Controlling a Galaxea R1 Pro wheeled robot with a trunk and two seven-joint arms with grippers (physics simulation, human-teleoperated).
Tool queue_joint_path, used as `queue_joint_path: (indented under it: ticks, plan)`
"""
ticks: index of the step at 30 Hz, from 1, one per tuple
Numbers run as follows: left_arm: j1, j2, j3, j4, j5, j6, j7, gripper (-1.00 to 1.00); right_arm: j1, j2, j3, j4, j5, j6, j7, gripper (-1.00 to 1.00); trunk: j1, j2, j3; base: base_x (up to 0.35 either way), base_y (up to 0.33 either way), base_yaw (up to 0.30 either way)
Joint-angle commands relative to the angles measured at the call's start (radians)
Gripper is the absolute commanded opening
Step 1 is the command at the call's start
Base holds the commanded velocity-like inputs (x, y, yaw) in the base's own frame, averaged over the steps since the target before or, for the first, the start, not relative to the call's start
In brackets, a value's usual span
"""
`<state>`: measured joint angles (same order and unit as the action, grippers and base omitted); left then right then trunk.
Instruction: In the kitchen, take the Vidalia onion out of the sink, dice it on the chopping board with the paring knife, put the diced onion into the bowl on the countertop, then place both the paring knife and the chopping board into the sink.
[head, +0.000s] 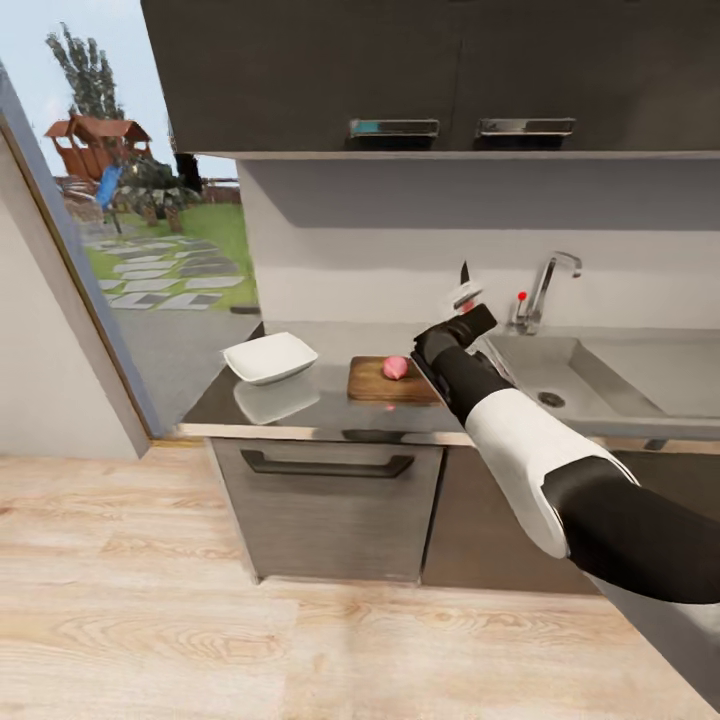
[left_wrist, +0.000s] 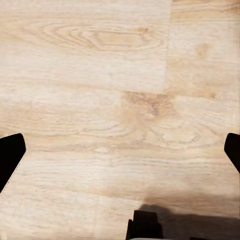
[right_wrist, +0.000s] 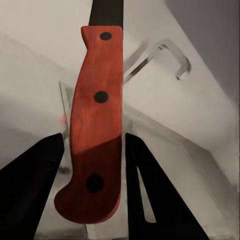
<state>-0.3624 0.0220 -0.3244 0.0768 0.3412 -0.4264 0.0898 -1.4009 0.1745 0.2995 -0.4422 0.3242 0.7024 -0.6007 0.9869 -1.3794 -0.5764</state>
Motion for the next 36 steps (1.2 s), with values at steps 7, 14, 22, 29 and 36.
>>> queue_joint_path:
  ticks: [7,14,22,29,36]
  plan:
    - [-0.001,-0.001,-0.008,0.003,0.004,-0.005,0.002,1.00,-0.001,0.000,0.025,0.065,-0.002,0.060,-0.088,-1.00,0.000,-0.001,-0.001,-0.030,0.138,0.000]
    - [-0.001,-0.001,-0.008,0.003,0.004,-0.005,0.002,1.00,-0.001,0.000,0.075,0.146,-0.003,0.062,-0.175,-1.00,0.000,-0.001,-0.001,-0.001,0.006,0.000]
    - [-0.001,-0.001,-0.008,0.003,0.004,-0.005,0.002,1.00,-0.001,0.000,0.089,0.162,-0.004,0.061,-0.216,-1.00,0.000,-0.001,-0.001,0.000,0.000,0.000]
    - [-0.001,-0.001,-0.008,0.003,0.004,-0.006,0.002,1.00,-0.001,0.000,0.091,0.163,-0.004,0.061,-0.216,-1.00,0.000,-0.001,-0.001,0.001,0.000,0.000]
    - [-0.001,-0.001,-0.008,0.003,0.004,-0.006,0.002,1.00,-0.001,0.000,0.092,0.163,-0.004,0.059,-0.214,-1.00,0.000,-0.001,-0.001,0.151,0.112,0.000]
